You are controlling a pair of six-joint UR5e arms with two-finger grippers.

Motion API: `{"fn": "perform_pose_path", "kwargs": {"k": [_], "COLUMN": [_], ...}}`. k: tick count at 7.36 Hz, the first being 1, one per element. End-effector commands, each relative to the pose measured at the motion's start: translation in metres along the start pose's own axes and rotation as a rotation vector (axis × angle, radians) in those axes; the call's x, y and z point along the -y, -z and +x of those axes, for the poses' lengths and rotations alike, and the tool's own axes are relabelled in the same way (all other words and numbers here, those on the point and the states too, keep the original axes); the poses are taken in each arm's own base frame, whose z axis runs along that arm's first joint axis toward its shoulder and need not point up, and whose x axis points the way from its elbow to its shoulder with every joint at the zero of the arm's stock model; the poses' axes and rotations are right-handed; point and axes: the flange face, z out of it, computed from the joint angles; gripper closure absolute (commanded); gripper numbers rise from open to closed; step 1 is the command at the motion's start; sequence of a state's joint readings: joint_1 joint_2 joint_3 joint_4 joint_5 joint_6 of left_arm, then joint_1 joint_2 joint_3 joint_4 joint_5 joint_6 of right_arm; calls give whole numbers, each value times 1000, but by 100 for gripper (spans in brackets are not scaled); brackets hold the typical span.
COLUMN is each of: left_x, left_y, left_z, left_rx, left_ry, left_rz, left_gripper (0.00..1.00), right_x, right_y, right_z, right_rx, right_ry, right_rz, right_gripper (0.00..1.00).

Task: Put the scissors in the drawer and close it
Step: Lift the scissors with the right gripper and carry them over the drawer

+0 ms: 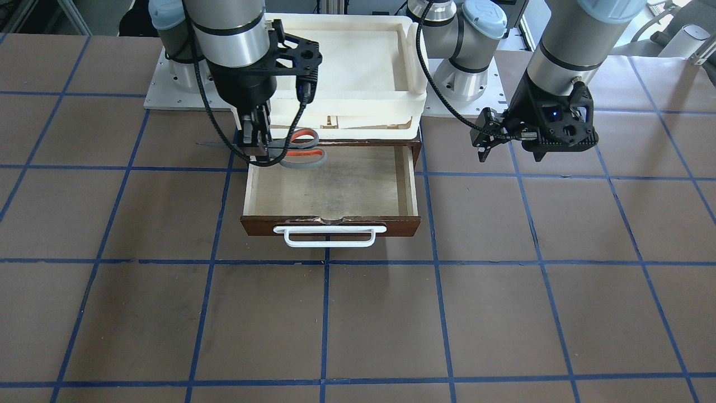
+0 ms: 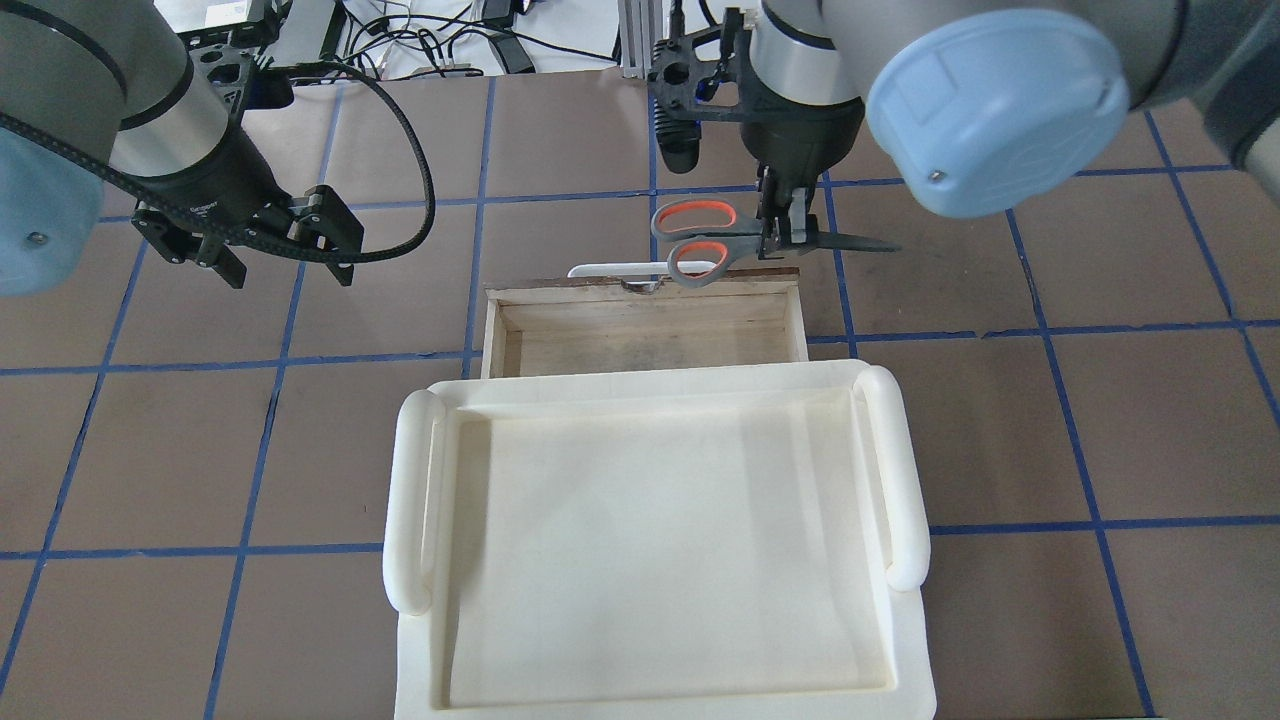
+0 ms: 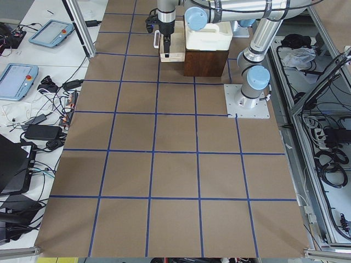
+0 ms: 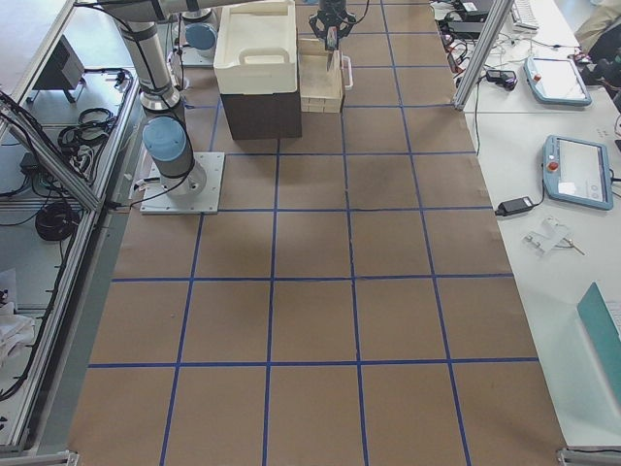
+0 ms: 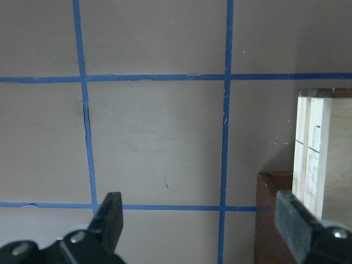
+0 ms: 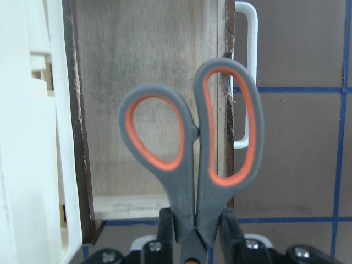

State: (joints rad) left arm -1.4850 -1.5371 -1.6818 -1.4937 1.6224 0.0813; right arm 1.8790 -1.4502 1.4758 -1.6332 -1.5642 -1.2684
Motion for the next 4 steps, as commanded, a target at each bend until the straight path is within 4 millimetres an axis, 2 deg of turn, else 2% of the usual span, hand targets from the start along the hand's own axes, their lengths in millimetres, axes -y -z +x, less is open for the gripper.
{"fn": "perform_pose_path", "kwargs": {"k": [1, 2, 4], "left_x": [-2, -1, -1], "left_y": [0, -1, -1], "left_z": [0, 0, 0], "left_rx": [3, 5, 5], "left_ry": [0, 0, 0], "left_rz": [-3, -5, -6], "left_gripper": [0, 0, 0], "right_x": [56, 67, 79], "right_y": [-44, -60, -78], "right_z": [-7, -4, 2], "right_rx": [42, 57, 54], "right_ry": [-1, -21, -20], "right_rz": [-23, -28, -24], "right_gripper": [100, 100, 100]}}
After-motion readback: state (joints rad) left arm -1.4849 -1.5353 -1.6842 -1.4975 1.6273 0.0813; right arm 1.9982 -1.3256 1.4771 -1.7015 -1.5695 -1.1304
